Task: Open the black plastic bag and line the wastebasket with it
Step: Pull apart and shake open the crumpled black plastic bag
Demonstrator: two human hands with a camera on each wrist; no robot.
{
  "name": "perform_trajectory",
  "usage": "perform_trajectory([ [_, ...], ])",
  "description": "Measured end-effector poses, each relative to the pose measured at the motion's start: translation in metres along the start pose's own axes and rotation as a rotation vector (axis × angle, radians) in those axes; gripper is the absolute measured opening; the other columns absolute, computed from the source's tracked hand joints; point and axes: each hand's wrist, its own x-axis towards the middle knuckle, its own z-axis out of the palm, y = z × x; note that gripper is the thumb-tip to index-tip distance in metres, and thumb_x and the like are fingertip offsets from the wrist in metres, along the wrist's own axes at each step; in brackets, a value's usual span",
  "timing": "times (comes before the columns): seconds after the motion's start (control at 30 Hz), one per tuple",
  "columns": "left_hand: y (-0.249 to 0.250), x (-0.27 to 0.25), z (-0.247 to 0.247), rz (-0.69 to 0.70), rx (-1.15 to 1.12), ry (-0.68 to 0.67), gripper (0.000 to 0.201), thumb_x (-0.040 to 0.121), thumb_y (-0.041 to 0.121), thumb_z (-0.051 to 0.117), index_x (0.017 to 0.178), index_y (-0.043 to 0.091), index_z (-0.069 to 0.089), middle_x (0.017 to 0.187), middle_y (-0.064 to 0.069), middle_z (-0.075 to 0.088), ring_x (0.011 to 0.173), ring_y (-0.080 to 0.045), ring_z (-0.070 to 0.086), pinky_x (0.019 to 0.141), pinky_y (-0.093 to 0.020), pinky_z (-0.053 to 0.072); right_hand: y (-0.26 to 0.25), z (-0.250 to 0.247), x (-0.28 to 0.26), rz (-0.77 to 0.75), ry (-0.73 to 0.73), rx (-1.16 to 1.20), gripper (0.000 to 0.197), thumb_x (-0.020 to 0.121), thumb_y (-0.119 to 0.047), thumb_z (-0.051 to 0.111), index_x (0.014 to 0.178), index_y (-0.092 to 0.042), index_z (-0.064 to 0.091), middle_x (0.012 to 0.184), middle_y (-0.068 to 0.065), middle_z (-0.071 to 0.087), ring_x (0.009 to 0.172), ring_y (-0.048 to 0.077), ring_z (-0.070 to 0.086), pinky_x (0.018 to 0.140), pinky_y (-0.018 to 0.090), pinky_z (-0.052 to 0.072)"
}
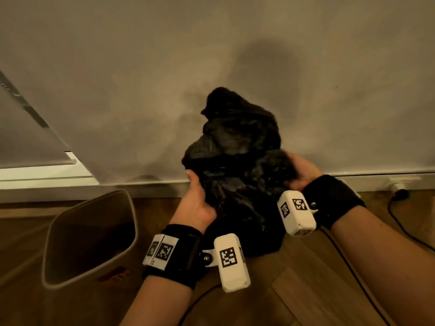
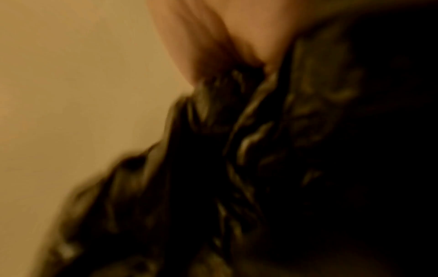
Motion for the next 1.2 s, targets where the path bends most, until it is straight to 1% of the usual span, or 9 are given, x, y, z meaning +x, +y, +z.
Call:
perform_trajectory([
  [0.07,0.009,0.002,-0.011,0.092,0.061,0.048,0.072,0.092,0.069,0.029,0.131,0.016,0.057,0.126,-0.010,0.062,0.097,-0.029,0.063,0.071,-0.045,0.050,-0.006,-0.025,-0.004,0.002,0.073,0.099,0.054,0.020,-0.004,0.094,0.069,0.004,0.074,0.067,0.020,0.072,0.054,0.031,0.071,0.042,0.042,0.055],
  [0.17,0.025,0.002,-0.026,0.140,0.155,0.094,0.076,0.084,0.078,0.038,0.128,0.020,0.061,0.115,-0.014,0.069,0.101,-0.034,0.065,0.078,-0.045,0.055,-0.013,-0.035,-0.008,0.016,0.316,-0.298,0.020,0.087,-0.017,0.064,0.103,-0.006,0.062,0.085,0.015,0.071,0.071,0.029,0.070,0.062,0.037,0.058],
  [0.27,0.030,0.001,-0.028,0.192,0.304,0.225,0.070,0.078,0.078,0.049,0.110,0.018,0.062,0.106,-0.011,0.069,0.098,-0.032,0.066,0.087,-0.047,0.055,-0.031,-0.033,0.003,-0.341,0.609,-0.742,0.053,0.089,-0.031,0.056,0.135,-0.024,0.030,0.126,0.015,0.052,0.108,0.029,0.057,0.086,0.041,0.050],
  [0.5,0.011,-0.010,0.003,0.232,0.578,0.083,0.062,0.082,0.076,0.040,0.101,0.024,0.070,0.095,-0.003,0.074,0.090,-0.021,0.070,0.075,-0.036,0.056,-0.015,0.028,-0.014,-0.443,0.071,-1.453,0.117,0.048,-0.074,0.075,0.137,-0.067,-0.001,0.161,-0.004,-0.002,0.147,0.030,-0.014,0.113,0.065,-0.004],
  [0.7,0.010,-0.014,0.004,0.265,0.664,-0.015,0.070,0.079,0.076,0.044,0.117,0.023,0.070,0.105,-0.001,0.075,0.098,-0.019,0.071,0.087,-0.036,0.055,-0.030,0.039,-0.019,-0.725,0.089,-1.220,0.144,0.047,-0.054,0.087,0.148,-0.038,-0.013,0.159,-0.014,-0.008,0.148,0.012,-0.001,0.119,0.035,0.010],
  [0.8,0.019,-0.015,-0.005,0.285,0.659,-0.073,0.081,0.066,0.085,0.049,0.118,0.026,0.070,0.115,-0.002,0.073,0.108,-0.023,0.068,0.099,-0.046,0.049,-0.015,0.029,-0.010,-0.380,-0.051,-1.216,0.086,0.067,-0.034,0.082,0.141,-0.031,0.039,0.144,-0.009,0.045,0.132,0.008,0.042,0.100,0.009,0.038],
  [0.87,0.030,-0.015,-0.016,0.329,0.585,-0.020,0.078,0.069,0.082,0.051,0.118,0.023,0.070,0.116,-0.004,0.073,0.108,-0.024,0.068,0.098,-0.047,0.050,-0.007,0.015,-0.007,-0.209,-0.001,-1.005,0.034,0.074,-0.030,0.076,0.107,-0.025,0.069,0.102,-0.005,0.073,0.098,0.017,0.068,0.084,0.023,0.054],
  [0.97,0.045,-0.013,-0.035,0.430,0.426,0.071,0.044,0.090,0.056,0.054,0.121,0.027,0.065,0.114,-0.001,0.073,0.102,-0.019,0.070,0.089,-0.041,0.056,-0.014,-0.008,-0.005,-0.136,0.112,-0.619,0.034,0.081,-0.021,0.069,0.114,-0.012,0.067,0.093,0.003,0.077,0.082,0.017,0.073,0.081,0.033,0.059],
  [1.2,0.037,-0.014,-0.023,0.415,0.580,0.010,0.068,0.080,0.069,0.052,0.132,0.026,0.058,0.123,0.002,0.068,0.108,-0.018,0.067,0.095,-0.039,0.053,-0.050,0.016,-0.025,-0.392,0.097,-1.413,0.107,0.051,-0.065,0.081,0.140,-0.057,0.022,0.153,-0.004,0.023,0.142,0.023,0.024,0.116,0.048,0.026],
])
